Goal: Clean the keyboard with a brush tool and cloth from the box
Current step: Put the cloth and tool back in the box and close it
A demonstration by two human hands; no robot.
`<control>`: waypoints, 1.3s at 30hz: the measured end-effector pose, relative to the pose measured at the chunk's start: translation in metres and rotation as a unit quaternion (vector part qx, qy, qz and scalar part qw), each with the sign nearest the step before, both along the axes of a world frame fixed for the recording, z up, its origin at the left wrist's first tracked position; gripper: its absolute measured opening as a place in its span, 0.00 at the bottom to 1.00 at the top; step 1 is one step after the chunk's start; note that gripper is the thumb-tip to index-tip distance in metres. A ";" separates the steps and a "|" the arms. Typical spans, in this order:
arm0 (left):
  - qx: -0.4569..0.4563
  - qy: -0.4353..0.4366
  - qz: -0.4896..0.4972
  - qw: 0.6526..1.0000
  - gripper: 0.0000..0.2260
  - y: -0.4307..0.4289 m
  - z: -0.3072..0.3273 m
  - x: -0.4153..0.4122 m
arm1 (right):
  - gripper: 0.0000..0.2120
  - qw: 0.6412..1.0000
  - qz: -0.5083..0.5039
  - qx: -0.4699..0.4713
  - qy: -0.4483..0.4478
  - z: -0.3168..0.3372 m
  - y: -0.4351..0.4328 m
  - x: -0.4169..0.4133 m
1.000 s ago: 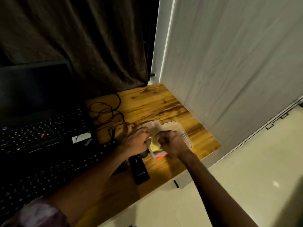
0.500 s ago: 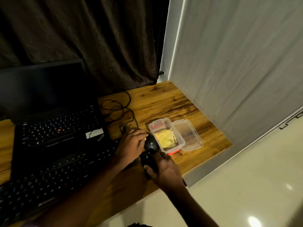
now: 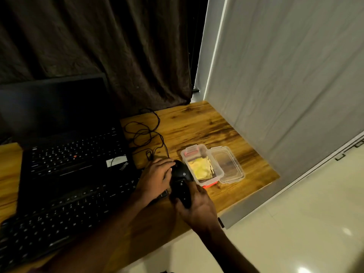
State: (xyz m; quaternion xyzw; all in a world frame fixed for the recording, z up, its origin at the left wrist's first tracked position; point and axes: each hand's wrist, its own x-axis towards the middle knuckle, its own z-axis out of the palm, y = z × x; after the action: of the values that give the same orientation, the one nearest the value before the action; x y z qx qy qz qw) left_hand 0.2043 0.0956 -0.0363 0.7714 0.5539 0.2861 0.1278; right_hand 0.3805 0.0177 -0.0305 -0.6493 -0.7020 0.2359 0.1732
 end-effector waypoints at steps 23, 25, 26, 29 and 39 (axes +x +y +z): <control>-0.063 0.151 -0.109 0.981 0.26 0.006 0.000 0.034 | 0.29 0.992 0.017 0.019 -0.120 0.004 0.093 0.044; -0.055 0.148 -0.107 0.982 0.26 0.005 0.000 0.034 | 0.30 0.991 0.032 0.001 -0.127 0.006 0.096 0.049; -0.052 0.147 -0.106 0.982 0.26 0.005 0.000 0.035 | 0.30 0.991 0.042 0.001 -0.128 0.009 0.096 0.051; -0.050 0.146 -0.105 0.982 0.26 0.007 -0.003 0.034 | 0.26 0.995 0.057 0.055 -0.059 0.026 0.093 0.061; -0.072 0.141 -0.092 0.983 0.26 0.006 -0.004 0.035 | 0.28 0.970 -0.163 -0.006 -0.180 0.016 0.102 0.119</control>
State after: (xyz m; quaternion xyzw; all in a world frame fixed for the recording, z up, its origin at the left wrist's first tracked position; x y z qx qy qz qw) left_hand 0.2390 0.1014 -0.0404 0.8407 0.5118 0.1205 0.1296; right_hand 0.4991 0.1198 -0.0147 -0.7877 -0.6050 0.0878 0.0762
